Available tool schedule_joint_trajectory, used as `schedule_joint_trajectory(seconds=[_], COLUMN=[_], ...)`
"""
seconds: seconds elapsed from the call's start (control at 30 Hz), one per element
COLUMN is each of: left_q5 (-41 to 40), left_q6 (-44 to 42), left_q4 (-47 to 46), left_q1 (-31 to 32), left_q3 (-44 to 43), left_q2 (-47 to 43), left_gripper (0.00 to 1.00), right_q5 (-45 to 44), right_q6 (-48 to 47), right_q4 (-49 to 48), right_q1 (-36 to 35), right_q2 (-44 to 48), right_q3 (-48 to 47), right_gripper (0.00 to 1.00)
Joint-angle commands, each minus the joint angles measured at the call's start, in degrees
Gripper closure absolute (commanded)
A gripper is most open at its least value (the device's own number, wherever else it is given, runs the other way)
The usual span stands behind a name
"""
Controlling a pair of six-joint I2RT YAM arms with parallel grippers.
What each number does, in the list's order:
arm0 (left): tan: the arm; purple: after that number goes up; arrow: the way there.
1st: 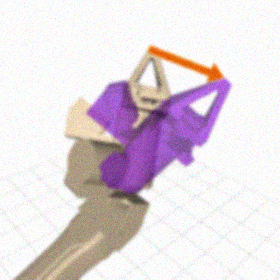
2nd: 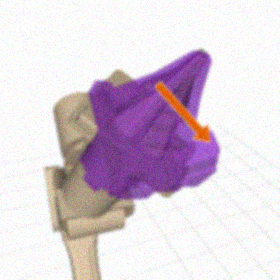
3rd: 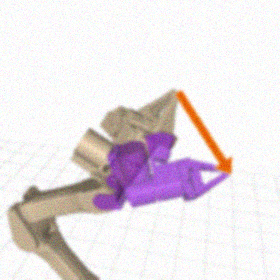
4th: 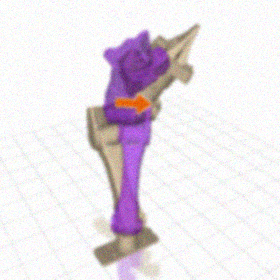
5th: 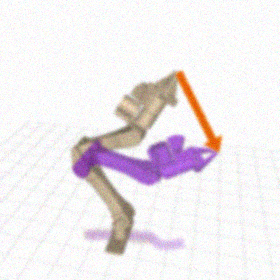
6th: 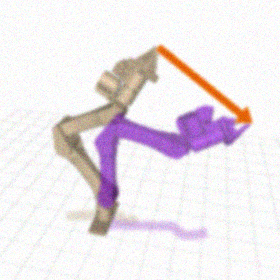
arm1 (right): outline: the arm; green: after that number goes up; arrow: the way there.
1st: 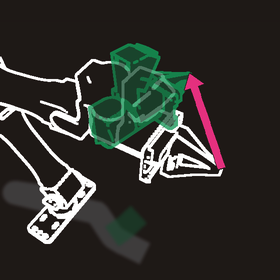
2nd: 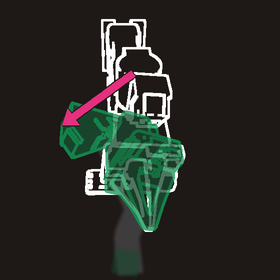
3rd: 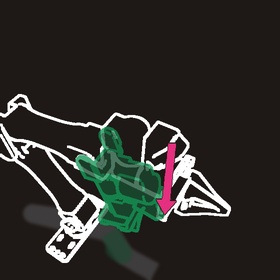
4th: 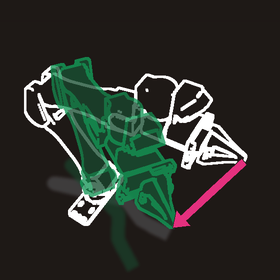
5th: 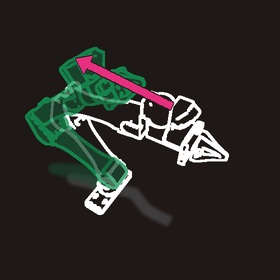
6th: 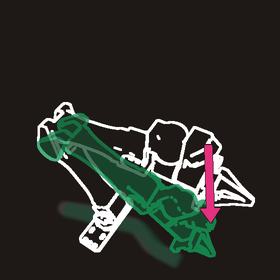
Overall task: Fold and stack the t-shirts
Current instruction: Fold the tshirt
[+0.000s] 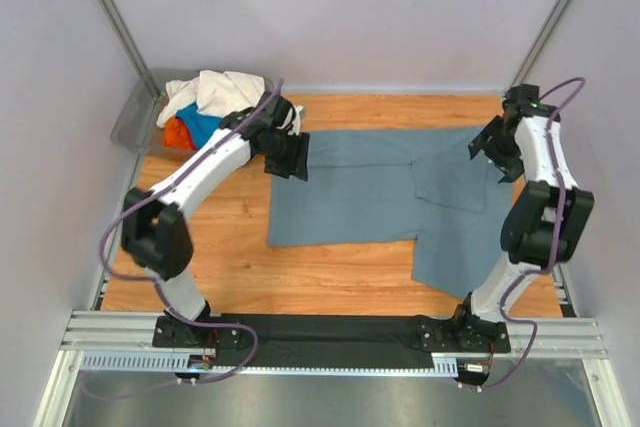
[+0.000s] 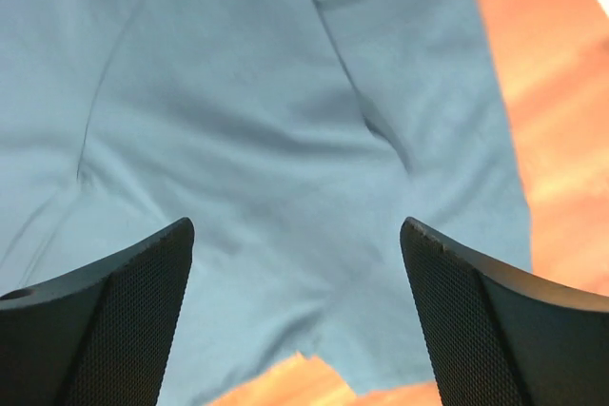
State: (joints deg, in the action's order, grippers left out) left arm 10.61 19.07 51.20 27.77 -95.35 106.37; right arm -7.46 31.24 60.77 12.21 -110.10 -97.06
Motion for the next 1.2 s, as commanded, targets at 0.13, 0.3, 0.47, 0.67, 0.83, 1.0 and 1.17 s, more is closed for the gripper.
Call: schedule_joint_trajectory(seconds=[0.13,0.3,0.47,0.67,0.83,1.0,1.17], left_q5=[0.7,-0.4,-3.8,-4.0,-2.4,-3.5,-2.6], left_q6=[11.7,17.0,23.1,28.6,29.4,30.0,30.2], left_q4=[-5.9,-6.9,-8.5,-14.7,-16.4,-13.3,-13.9], left_q1=[-2.4,-4.6,-6.2,-6.3,-6.3,-6.3,-6.3], left_q3=[29.2,39.8,45.8,50.3,49.2,47.1,46.9], left_q2=[-22.6,-29.9,-33.6,-30.4,-24.9,-20.5,-16.9], left_gripper=[0.52,0.43,0.26,0.35,0.41,0.44,0.44], right_q5=[9.0,10.5,10.0,8.3,8.3,7.6,4.3], right_q6=[-0.2,-2.5,-2.6,-3.5,-4.8,-5.1,-4.3], right_q4=[-1.8,-1.3,-1.4,-1.1,-1.1,-1.0,-2.2], right_q1=[-0.4,-0.7,-0.6,-0.5,2.8,8.0,12.5], right_q2=[20.9,28.6,37.4,42.0,42.9,43.0,43.0], right_q3=[18.1,25.8,31.9,36.0,38.7,41.8,44.0], right_gripper=[0.1,0.11,0.09,0.08,0.09,0.08,0.1])
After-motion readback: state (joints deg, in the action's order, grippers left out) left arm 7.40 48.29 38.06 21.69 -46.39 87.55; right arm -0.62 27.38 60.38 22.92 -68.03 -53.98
